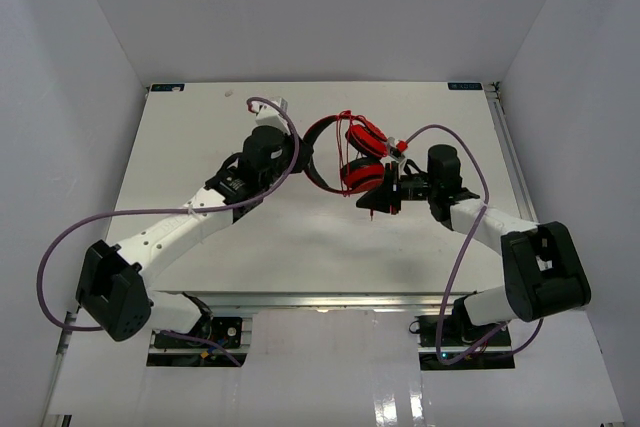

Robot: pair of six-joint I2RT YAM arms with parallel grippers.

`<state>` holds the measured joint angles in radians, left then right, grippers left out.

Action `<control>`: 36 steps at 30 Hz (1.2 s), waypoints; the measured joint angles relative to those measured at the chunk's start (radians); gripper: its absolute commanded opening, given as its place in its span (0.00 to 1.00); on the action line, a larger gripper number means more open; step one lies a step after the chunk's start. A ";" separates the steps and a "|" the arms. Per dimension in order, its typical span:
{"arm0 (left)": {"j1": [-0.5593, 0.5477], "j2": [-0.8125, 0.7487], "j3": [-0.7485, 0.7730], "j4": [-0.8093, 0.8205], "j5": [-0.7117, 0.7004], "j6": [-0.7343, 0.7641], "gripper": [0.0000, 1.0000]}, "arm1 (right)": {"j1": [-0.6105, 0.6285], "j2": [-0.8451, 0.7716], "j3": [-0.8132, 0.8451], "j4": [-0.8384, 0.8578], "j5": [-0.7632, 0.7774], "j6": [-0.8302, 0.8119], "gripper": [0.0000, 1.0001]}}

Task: Wrap the headphones

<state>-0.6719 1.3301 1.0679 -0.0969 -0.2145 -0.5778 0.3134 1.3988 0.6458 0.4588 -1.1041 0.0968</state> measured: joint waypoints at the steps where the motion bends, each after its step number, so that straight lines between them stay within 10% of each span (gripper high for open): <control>1: 0.000 0.011 -0.012 -0.002 -0.018 -0.030 0.00 | 0.000 0.015 -0.006 0.014 0.000 0.016 0.08; 16: 0.002 0.317 -0.077 -0.076 -0.128 -0.471 0.00 | -0.032 0.387 -0.004 0.255 -0.021 0.244 0.08; 24: 0.013 0.557 0.143 -0.218 -0.119 -0.551 0.00 | -0.070 0.522 0.028 0.287 0.026 0.294 0.14; 36: 0.029 0.695 0.337 -0.389 -0.181 -0.560 0.01 | -0.124 0.543 0.068 0.124 0.051 0.182 0.45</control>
<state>-0.6434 2.0252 1.4047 -0.4858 -0.3953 -1.1383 0.1892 1.9421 0.7142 0.5828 -1.0527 0.2793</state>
